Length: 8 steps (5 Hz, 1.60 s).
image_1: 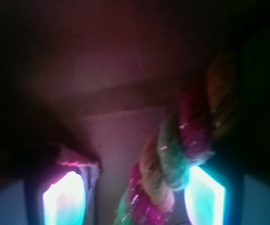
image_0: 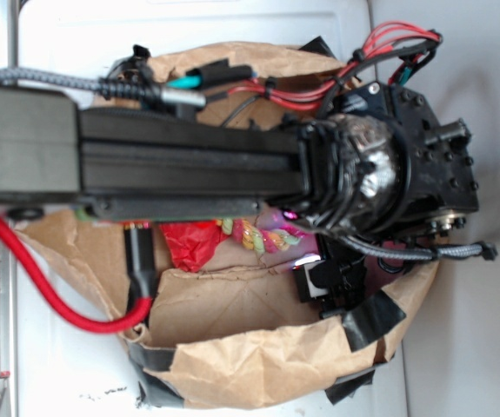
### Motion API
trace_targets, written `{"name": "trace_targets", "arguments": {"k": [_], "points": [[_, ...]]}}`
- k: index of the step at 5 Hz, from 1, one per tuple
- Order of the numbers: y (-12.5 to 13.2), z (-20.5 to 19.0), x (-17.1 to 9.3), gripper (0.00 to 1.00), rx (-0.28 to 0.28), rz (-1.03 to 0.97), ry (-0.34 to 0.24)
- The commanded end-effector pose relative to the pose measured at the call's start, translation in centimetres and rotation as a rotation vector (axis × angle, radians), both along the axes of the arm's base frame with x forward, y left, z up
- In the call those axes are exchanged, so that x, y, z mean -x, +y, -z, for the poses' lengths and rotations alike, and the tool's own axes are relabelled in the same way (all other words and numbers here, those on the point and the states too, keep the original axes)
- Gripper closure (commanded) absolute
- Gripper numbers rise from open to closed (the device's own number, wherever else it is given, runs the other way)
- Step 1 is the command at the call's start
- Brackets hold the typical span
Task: Grab the multicolored rope.
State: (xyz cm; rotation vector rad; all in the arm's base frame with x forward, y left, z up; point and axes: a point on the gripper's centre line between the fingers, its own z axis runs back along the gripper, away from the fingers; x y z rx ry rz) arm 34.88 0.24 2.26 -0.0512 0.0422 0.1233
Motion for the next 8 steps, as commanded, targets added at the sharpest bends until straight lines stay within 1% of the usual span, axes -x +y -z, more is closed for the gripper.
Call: {"name": "trace_targets", "arguments": {"k": [1, 2, 3, 4, 5, 6, 7, 8], "points": [[-0.6, -0.9, -1.1, 1.00, -0.018, 0.013, -0.072], [-0.6, -1.1, -1.1, 1.00, -0.021, 0.009, -0.094], [-0.3, -1.7, -0.5, 1.00, -0.026, 0.010, -0.141], [-0.1, -2.7, 0.2, 1.00, 0.000, 0.005, -0.172], [1.9, -6.0, 2.7, 1.00, 0.028, 0.005, -0.205], [2.7, -8.1, 3.3, 1.00, 0.058, 0.000, -0.236], [2.9, -9.7, 4.0, 1.00, 0.082, 0.002, -0.261], [2.9, -10.5, 4.6, 1.00, 0.093, 0.008, -0.268]]}}
